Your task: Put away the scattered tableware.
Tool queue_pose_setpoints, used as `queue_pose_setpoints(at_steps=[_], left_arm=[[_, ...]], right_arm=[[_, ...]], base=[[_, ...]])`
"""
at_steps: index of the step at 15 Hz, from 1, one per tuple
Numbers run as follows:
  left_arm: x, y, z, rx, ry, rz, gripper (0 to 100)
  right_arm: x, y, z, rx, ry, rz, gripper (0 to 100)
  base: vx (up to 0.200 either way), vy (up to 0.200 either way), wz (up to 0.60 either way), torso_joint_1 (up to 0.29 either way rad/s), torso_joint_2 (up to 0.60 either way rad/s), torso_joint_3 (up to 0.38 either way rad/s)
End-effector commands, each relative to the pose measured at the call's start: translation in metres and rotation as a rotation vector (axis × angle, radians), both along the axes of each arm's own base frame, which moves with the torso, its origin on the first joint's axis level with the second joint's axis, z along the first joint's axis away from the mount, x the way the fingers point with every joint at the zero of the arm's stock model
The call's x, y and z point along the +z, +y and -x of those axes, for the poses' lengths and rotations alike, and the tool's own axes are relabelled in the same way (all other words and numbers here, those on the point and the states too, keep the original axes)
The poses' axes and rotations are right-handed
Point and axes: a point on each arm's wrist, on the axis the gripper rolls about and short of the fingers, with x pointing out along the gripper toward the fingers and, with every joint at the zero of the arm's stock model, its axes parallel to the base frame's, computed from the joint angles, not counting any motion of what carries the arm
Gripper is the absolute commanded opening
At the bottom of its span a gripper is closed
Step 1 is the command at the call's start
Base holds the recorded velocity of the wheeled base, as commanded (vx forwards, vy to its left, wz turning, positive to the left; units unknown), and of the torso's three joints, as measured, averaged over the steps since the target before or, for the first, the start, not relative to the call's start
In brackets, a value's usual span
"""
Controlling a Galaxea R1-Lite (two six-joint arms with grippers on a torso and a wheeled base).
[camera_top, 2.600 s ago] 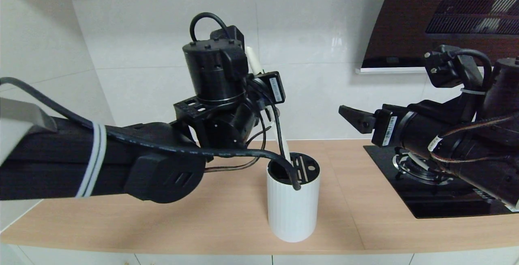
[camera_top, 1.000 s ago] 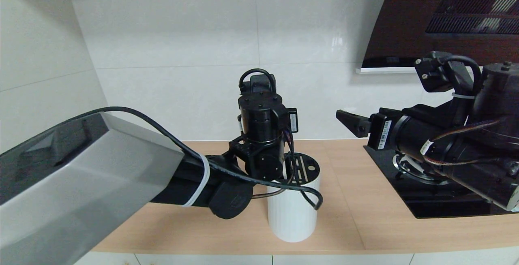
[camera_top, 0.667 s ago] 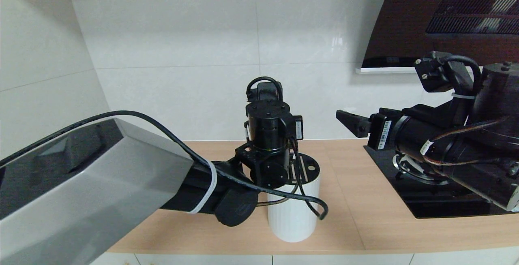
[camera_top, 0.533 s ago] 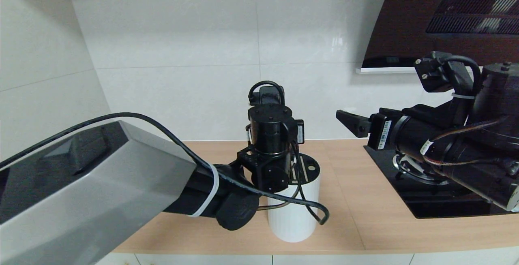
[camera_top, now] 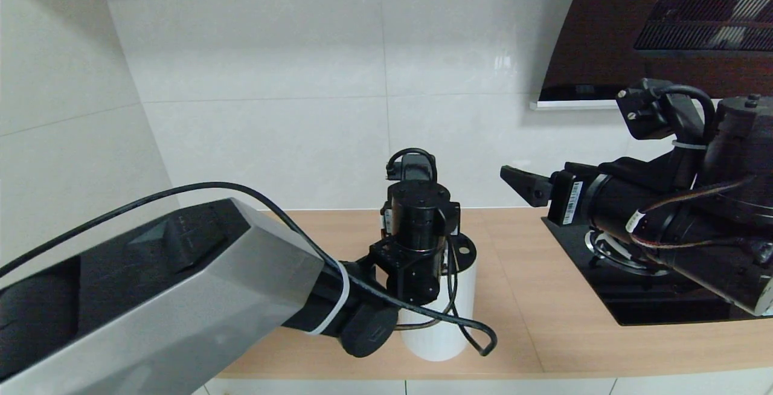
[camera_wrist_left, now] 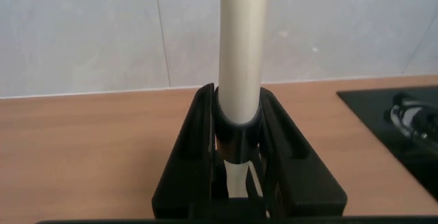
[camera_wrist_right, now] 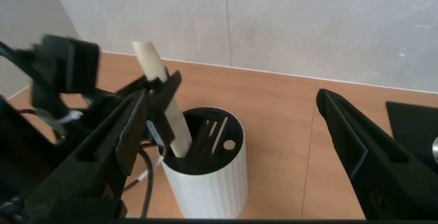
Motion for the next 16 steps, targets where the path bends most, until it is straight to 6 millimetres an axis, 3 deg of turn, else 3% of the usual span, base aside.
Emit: queue_pose_setpoints(at_steps=[1, 8, 13, 14, 16], left_arm=[[-0.012, -0.003, -0.002, -0.001, 0.019, -0.013, 0], [-0.044, -0.007, -0.007, -0.001, 0.068, -0.058, 0], [-0.042, -0.007, -0.007, 0.0, 0.066, -0.045, 0], [-0.042, -0.007, -0.007, 0.0, 0.065, -0.044, 100], [-0.04, -0.007, -0.007, 0.0, 0.063, -0.042, 100]], right_arm=[[-0.001, 0.0, 0.0, 0.001, 0.003, 0.002, 100], [-0.001, 0.0, 0.0, 0.0, 0.002, 0.001, 100], [-0.002, 0.0, 0.0, 0.0, 0.004, 0.003, 100], [-0.002, 0.0, 0.0, 0.001, 0.004, 0.003, 100], [-0.002, 0.0, 0.0, 0.0, 0.004, 0.003, 100]], base=[[0.0, 0.0, 0.0, 0.0, 0.0, 0.0], [0.0, 0.0, 0.0, 0.0, 0.0, 0.0], [0.0, 0.0, 0.0, 0.0, 0.0, 0.0], [0.0, 0.0, 0.0, 0.0, 0.0, 0.0], [0.0, 0.0, 0.0, 0.0, 0.0, 0.0]])
